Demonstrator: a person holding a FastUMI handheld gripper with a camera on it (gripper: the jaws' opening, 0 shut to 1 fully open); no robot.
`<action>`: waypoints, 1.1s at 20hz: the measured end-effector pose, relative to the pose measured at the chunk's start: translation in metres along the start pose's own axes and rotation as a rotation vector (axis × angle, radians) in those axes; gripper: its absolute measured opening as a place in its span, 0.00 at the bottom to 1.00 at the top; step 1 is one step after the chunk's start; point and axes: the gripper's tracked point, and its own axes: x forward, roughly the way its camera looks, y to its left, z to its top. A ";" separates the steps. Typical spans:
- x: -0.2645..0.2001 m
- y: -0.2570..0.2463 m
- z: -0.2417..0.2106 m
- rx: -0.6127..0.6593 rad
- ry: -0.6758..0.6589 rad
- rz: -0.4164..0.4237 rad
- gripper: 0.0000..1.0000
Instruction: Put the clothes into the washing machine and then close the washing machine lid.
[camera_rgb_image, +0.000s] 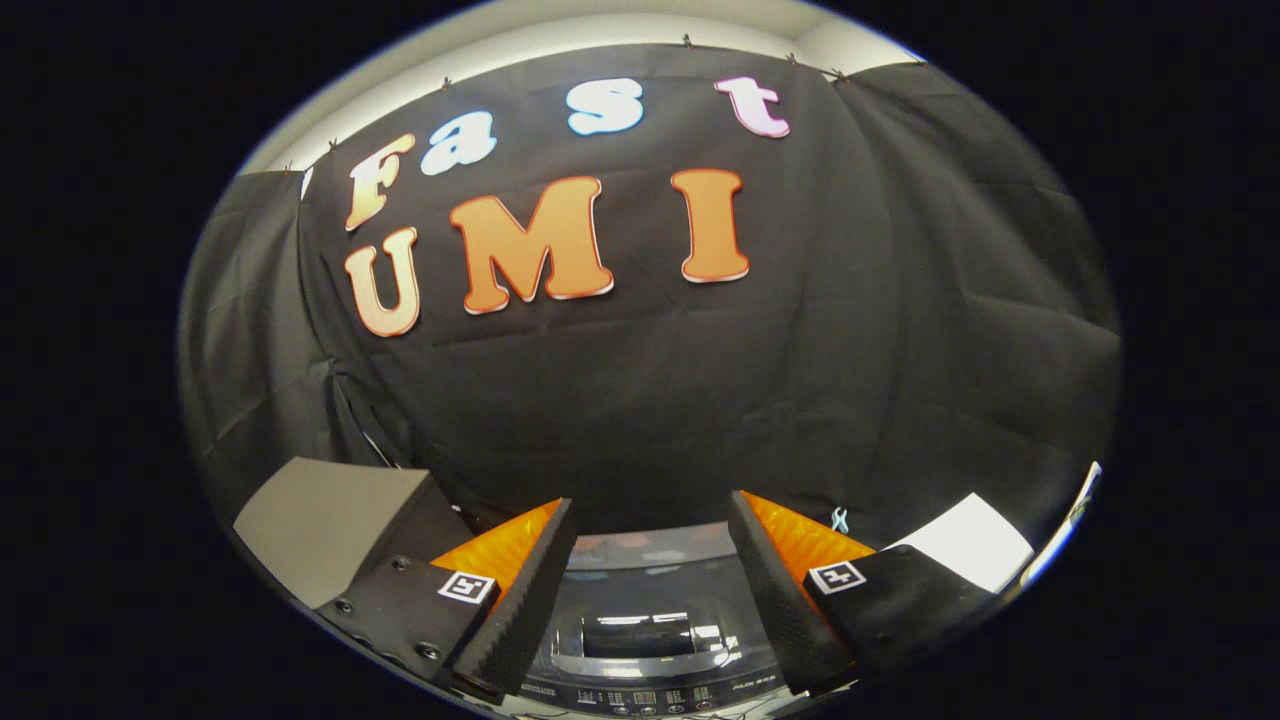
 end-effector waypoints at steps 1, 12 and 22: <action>-0.006 -0.001 0.010 -0.001 -0.014 0.000 0.98; -0.080 -0.008 0.118 -0.010 -0.168 0.010 0.98; -0.144 -0.024 0.197 0.001 -0.338 -0.021 0.98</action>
